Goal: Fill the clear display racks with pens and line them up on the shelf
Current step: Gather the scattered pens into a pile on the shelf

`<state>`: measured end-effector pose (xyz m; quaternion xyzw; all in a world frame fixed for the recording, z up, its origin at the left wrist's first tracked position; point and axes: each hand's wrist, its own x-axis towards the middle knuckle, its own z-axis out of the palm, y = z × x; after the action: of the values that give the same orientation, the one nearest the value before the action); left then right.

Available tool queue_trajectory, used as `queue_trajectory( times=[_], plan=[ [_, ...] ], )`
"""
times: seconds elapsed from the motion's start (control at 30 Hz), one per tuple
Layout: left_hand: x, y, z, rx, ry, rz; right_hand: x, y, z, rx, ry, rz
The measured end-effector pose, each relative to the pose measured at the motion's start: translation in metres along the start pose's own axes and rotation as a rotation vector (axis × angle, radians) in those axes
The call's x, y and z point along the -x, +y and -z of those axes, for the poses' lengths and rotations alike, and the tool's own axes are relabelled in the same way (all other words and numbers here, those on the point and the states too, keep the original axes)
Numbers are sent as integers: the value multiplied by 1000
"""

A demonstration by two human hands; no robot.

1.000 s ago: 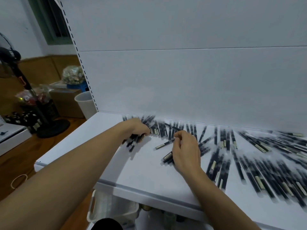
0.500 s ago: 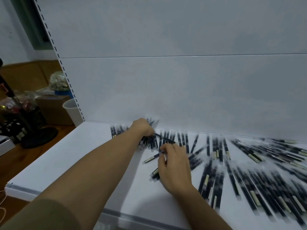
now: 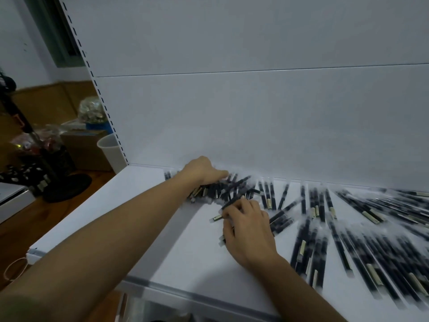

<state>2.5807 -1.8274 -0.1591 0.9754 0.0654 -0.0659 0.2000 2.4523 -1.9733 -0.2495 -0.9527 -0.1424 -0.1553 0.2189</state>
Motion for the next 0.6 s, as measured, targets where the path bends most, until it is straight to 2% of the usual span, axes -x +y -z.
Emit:
queue_trajectory(
  times=[0.13, 0.2, 0.3, 0.6],
  plan=[
    [-10, -70, -4, 62, 116, 277, 1, -1, 1, 6, -25, 5],
    [-11, -88, -14, 71, 115, 308, 1, -1, 2, 4, -31, 5],
    [-5, -88, -27, 35, 111, 169, 1, -1, 2, -9, -26, 1],
    [8, -57, -58, 57, 47, -99, 1, -4, 4, 41, 7, -39]
  ],
)
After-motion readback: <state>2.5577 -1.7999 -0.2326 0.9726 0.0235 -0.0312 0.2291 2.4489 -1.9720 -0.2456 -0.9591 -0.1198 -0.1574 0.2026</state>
